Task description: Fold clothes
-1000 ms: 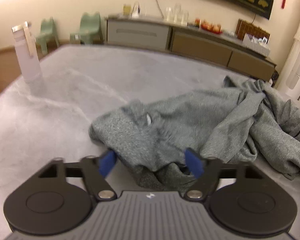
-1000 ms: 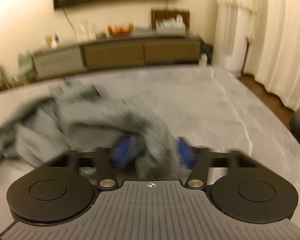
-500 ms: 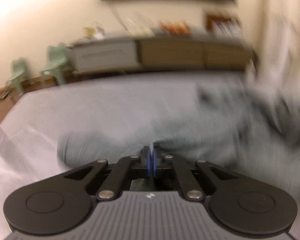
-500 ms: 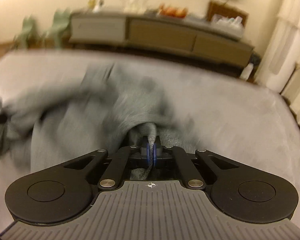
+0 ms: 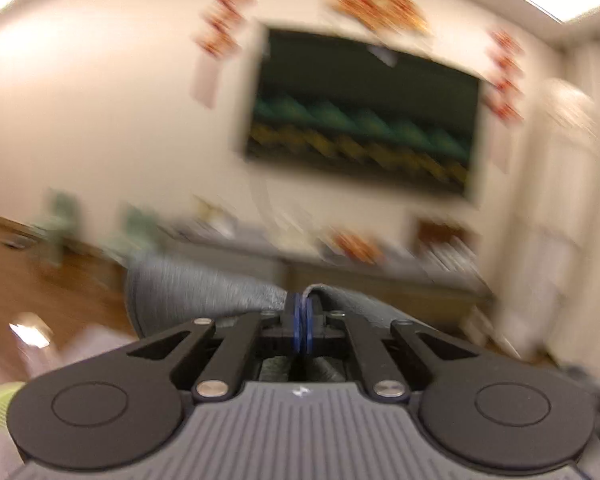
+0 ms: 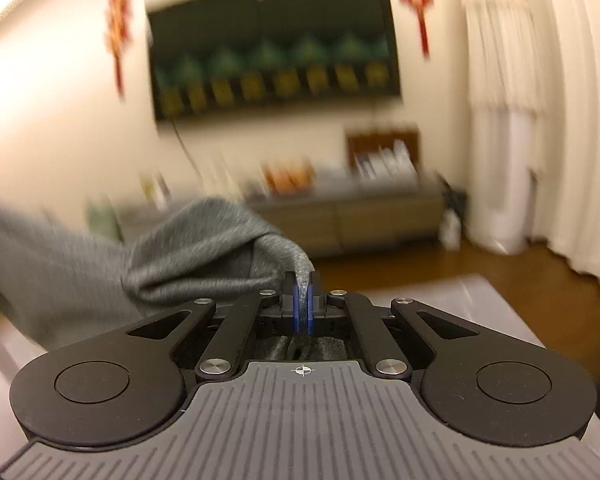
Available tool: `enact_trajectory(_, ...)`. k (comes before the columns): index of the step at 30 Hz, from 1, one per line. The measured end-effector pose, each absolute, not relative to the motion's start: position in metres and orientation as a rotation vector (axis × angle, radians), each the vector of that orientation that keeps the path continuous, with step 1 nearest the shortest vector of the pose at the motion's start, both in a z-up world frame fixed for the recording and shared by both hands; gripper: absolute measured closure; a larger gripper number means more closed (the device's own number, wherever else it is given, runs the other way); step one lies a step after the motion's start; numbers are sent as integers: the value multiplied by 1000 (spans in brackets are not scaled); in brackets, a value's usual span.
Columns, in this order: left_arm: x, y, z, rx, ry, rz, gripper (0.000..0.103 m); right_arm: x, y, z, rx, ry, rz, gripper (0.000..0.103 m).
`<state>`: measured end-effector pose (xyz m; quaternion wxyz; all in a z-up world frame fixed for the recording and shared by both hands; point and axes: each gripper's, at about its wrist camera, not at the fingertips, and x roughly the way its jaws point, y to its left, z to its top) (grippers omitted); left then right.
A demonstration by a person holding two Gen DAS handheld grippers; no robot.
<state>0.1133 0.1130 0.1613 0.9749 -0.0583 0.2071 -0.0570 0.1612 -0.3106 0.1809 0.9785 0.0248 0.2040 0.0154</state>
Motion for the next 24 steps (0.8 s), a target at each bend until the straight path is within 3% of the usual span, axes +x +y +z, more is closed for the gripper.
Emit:
enact_trajectory(3,83,59,106,-58,580,-329,100,164,-320,99,-21,622,-37,97)
enact_trajectory(6,58,10,52,-31,732,-523,99,152,-336,40,16,760,-72,82)
enact_trajectory(8,52,-9,31,-8,775,-597,98,138,-342,37,70,734,-86,51)
enact_trajectory(10,49,-14,24,1,772,-613,89,123,-344,43,124,699,-72,42)
enact_trajectory(11,51,-9,26,-9,764,-605,76,116,-342,48,145,685,-51,39)
enact_trajectory(12,53,-3,29,-22,753,-589,56,109,-340,53,167,671,-30,37)
enact_trajectory(14,48,8,41,-57,703,-545,35,99,-330,60,208,644,21,25)
enact_trajectory(20,94,60,71,-138,608,-331,18,58,-283,51,382,684,256,15)
enact_trajectory(24,173,48,42,-101,721,-214,17,52,-237,14,270,793,295,16)
